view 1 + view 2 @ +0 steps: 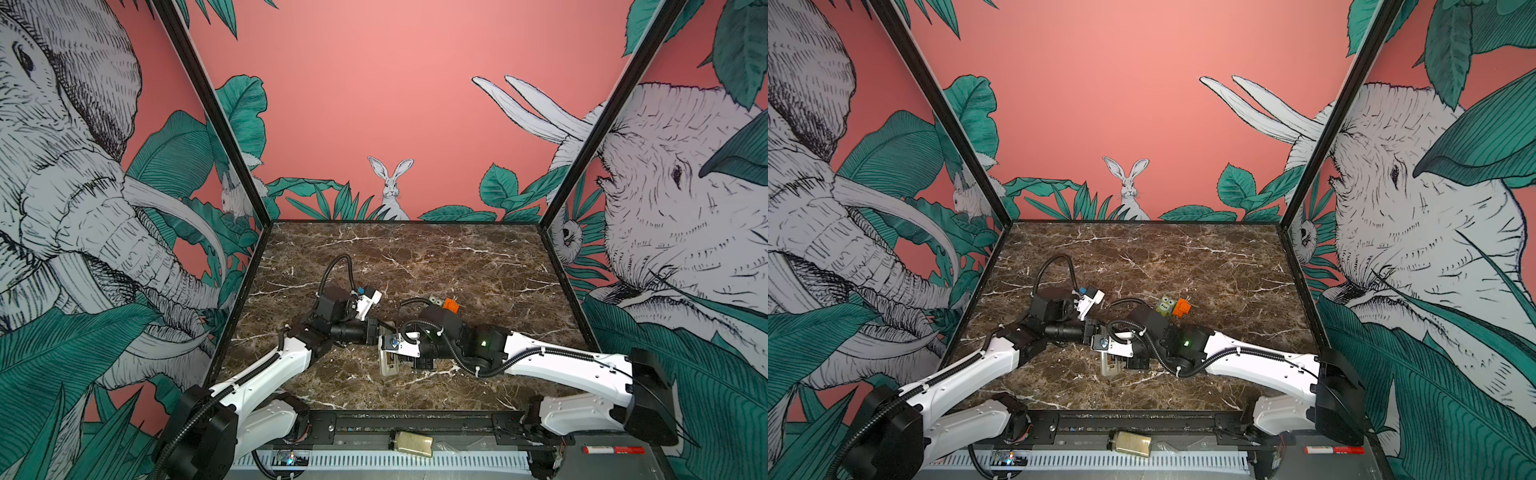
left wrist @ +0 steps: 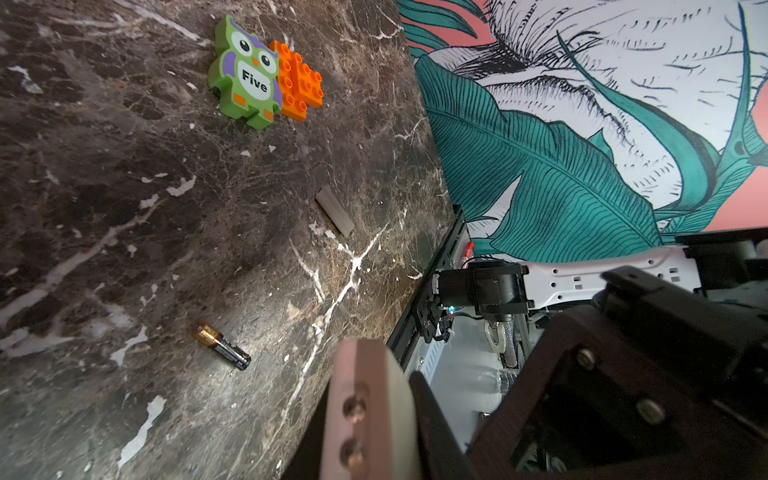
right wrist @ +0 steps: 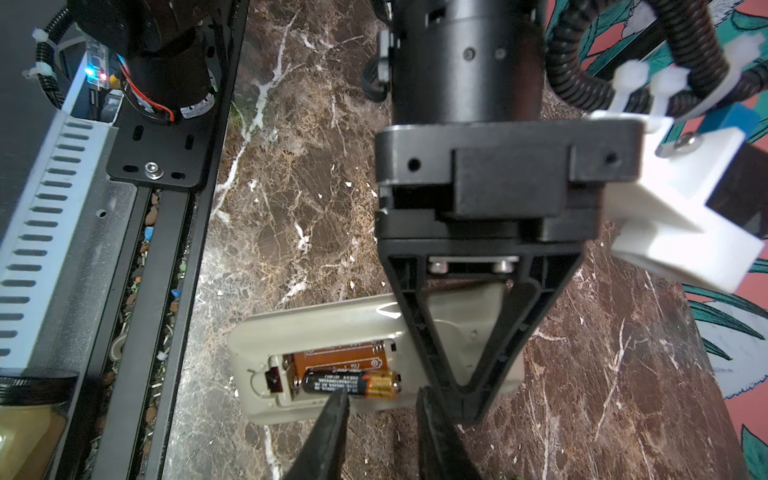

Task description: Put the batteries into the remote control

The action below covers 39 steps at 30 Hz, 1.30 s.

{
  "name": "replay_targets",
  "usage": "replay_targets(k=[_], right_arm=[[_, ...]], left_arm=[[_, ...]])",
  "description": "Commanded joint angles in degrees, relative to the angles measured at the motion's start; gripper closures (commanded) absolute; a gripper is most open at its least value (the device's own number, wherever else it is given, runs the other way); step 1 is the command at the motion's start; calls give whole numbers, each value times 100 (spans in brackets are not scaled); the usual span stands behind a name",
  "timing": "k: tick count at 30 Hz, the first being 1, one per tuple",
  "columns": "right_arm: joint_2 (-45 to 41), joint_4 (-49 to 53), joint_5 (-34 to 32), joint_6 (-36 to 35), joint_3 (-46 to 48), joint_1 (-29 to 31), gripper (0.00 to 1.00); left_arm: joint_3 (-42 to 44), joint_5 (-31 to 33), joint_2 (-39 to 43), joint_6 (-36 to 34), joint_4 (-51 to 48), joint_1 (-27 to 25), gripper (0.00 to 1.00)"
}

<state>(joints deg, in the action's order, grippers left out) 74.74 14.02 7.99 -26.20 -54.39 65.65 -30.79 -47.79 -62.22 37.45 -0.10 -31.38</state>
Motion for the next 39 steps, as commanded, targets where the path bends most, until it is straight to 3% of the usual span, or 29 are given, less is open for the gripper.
replay_targets(k=[1, 39], right_arm=[[46, -94, 93, -79, -151, 27, 72], [419, 187, -8, -179, -353, 71, 78]], left_arm=[[-102, -118, 29, -72, 54, -18, 100], [-121, -155, -65, -115, 110, -44, 100]])
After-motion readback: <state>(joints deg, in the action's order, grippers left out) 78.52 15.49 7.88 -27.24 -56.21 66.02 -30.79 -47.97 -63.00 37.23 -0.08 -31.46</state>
